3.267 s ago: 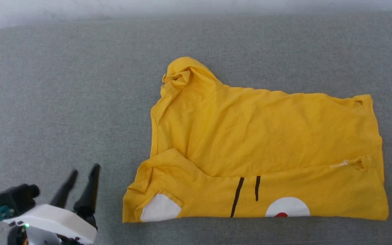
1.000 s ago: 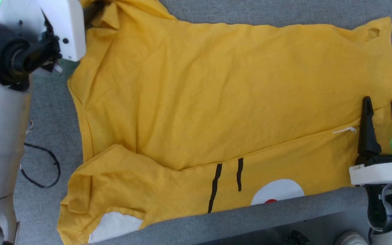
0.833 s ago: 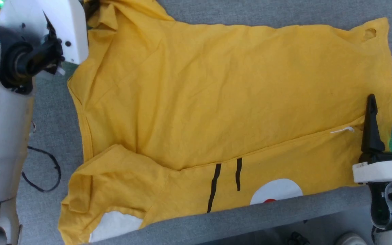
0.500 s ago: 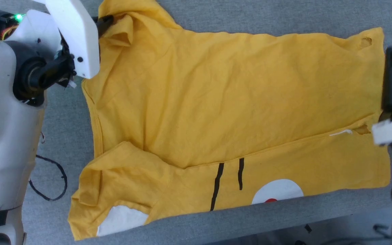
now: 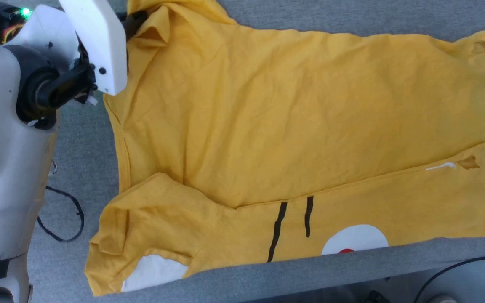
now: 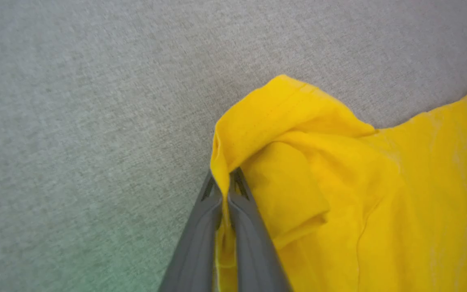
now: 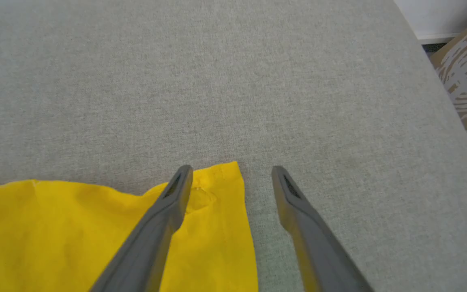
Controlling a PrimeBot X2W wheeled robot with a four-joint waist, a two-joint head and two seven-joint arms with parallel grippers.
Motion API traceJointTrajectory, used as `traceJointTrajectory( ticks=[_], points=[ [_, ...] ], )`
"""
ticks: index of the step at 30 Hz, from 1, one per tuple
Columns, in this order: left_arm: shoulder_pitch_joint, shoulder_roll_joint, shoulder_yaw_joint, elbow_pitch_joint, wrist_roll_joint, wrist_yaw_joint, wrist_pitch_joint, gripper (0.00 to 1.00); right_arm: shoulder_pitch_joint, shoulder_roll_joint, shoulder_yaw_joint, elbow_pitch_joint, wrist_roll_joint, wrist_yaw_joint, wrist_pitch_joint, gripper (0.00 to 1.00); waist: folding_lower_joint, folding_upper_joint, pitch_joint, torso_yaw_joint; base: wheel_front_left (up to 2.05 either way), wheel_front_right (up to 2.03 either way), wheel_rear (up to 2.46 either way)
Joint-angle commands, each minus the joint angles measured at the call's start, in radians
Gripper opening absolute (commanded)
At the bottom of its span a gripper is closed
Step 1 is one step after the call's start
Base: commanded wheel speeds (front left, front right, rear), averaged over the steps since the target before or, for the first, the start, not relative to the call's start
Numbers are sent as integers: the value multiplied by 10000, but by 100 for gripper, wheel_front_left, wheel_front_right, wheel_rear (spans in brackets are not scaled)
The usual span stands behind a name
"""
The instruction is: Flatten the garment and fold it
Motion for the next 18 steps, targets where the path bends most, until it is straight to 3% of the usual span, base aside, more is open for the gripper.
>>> traceJointTrajectory(
  ticks=[1, 11, 12, 14, 18],
  points=[
    [-102, -2, -51, -19, -19, -21, 41, 0, -327, -140, 21, 168, -115, -17, 410, 100, -1, 0, 104, 89, 0, 0, 0],
    [-260, -35, -111, -32, -56, -17, 32, 0, -422, -113, 193, 856, -259, -17, 1063, 100, -1, 0, 329, 240, 0, 0, 0],
    [-277, -27, -112, -27, -60, -15, 38, 0, -413, -106, 209, 909, -298, -17, 1112, 73, -1, 0, 353, 251, 0, 0, 0],
    [-322, -14, -98, -25, -72, -14, 25, 0, -449, -100, 225, 971, -354, -17, 1086, 0, -1, 0, 403, 267, 0, 0, 0],
    [-387, 36, -73, 12, -93, -21, -2, 0, -578, -49, 194, 1040, -515, -17, 847, 0, -1, 0, 480, 277, 0, 0, 0]
  ],
)
